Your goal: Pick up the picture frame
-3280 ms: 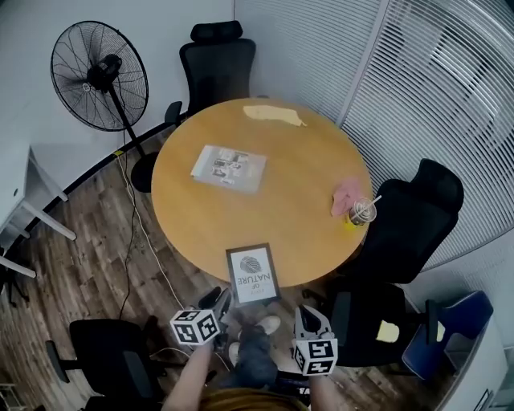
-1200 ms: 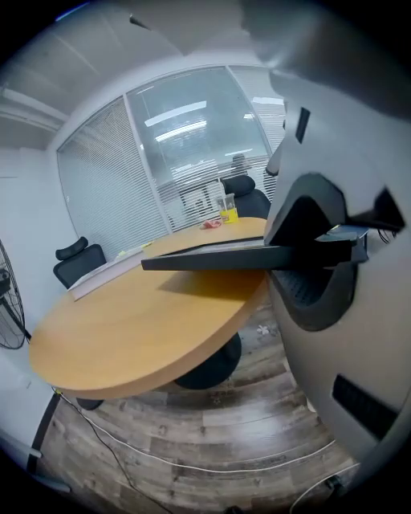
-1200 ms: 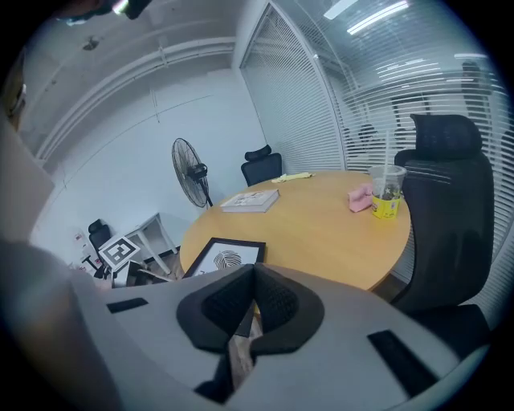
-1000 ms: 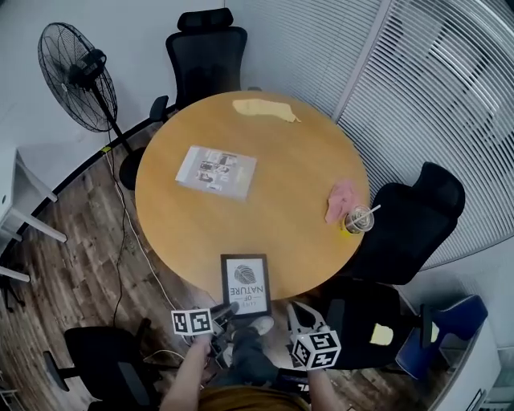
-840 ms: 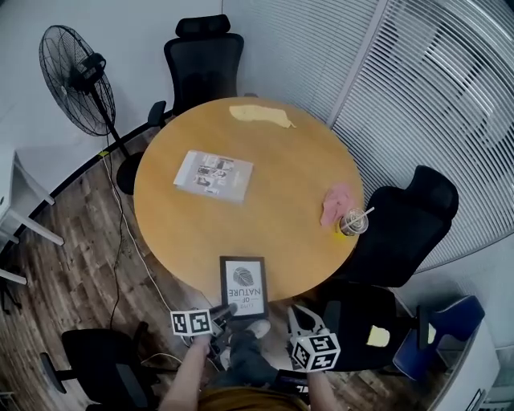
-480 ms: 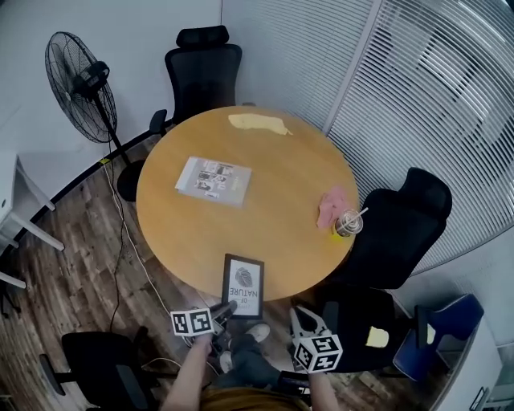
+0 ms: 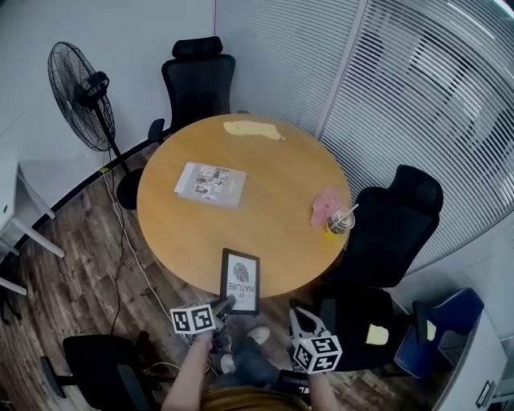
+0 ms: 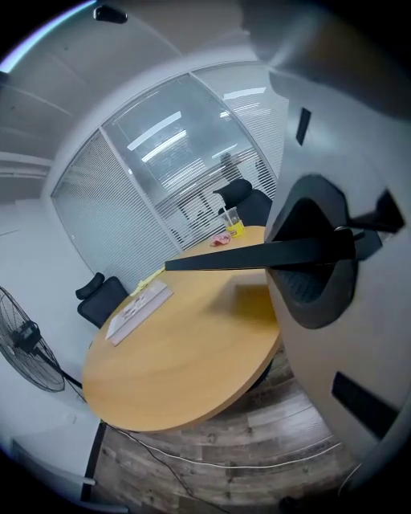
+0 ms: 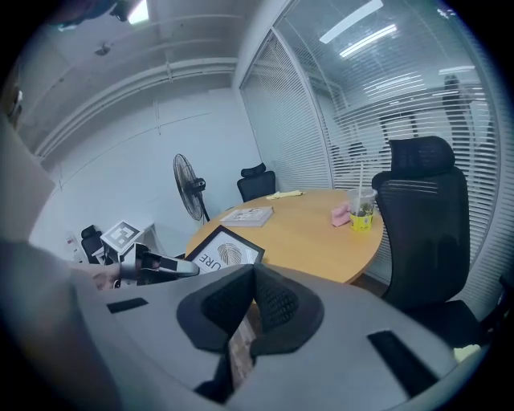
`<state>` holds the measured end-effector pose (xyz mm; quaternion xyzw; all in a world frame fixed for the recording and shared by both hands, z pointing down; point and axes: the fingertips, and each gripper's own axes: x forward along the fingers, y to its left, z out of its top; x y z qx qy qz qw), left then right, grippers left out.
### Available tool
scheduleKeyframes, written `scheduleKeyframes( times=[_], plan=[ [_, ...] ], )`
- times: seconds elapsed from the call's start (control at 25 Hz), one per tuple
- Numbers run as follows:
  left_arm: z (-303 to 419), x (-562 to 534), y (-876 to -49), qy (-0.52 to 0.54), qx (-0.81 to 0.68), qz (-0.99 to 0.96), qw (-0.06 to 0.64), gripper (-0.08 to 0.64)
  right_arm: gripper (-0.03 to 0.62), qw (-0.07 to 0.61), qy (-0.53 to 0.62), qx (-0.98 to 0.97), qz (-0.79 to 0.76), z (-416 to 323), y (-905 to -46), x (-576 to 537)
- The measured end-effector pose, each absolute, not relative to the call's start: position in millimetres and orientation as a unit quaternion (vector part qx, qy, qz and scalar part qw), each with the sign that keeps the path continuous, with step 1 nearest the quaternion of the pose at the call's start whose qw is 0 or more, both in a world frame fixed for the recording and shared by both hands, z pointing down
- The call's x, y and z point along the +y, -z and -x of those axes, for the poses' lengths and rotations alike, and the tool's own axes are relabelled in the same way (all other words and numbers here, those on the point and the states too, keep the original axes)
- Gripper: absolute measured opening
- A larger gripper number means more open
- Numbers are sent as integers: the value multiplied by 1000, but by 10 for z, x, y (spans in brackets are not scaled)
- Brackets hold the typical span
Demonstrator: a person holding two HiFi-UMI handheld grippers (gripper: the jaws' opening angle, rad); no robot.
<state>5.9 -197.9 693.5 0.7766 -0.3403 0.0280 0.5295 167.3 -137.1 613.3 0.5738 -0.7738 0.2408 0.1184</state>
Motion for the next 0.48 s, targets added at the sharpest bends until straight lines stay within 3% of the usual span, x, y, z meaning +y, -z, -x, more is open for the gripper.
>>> scheduleKeyframes(
  times=[0.48],
  plan=[
    [77,-1932,-6484,-1,-345,-799,493,54,12,54,-245,-779,-575,-1601,-5817,-1383]
  ],
)
